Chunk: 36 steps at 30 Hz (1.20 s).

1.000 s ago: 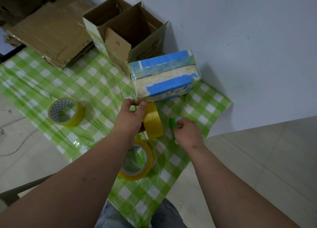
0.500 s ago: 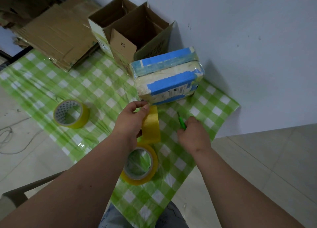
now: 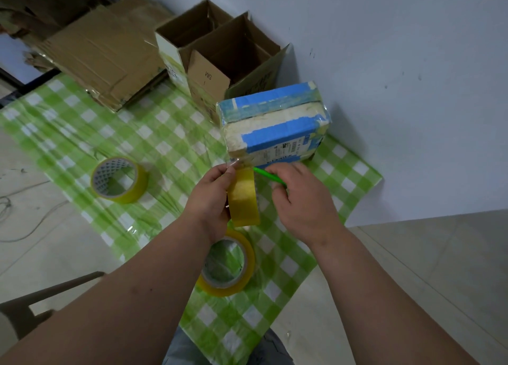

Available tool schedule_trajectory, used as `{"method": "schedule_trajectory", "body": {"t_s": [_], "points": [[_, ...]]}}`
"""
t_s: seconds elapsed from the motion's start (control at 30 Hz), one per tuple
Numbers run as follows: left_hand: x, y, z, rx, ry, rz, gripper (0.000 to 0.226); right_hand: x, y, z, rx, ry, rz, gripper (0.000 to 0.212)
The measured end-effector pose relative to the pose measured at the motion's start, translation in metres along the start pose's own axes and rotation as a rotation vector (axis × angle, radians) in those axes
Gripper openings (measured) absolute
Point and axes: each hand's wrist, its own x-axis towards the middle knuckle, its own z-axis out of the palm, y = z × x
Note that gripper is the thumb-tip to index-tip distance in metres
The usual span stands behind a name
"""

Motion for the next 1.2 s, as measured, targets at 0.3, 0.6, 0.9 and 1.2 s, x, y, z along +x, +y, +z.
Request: {"method": "schedule_trajectory", "body": {"t_s": [0.3, 0.6, 0.9, 1.2], "points": [[0.001, -0.003, -0.001, -0.024, 0.001, -0.029, 0.016, 0.023, -0.02, -0.008, -0.224, -0.045, -0.152, 0.03], [-0.003, -0.001, 0.002, -0.019, 0.024, -0.023, 0.012, 0.028, -0.036, -0.012, -0.287, -0.051, -0.138, 0.029], [-0.005, 0.005, -0.003, 0.119, 0.104, 0.016, 0.013, 0.039, -0.047, -0.013, -0.406, -0.082, -0.101, 0.024], [-0.008, 0.014, -0.003, 0.276, 0.105, 0.078, 0.018, 0.043, -0.047, -0.018, -0.435, -0.132, -0.072, 0.023]]}}
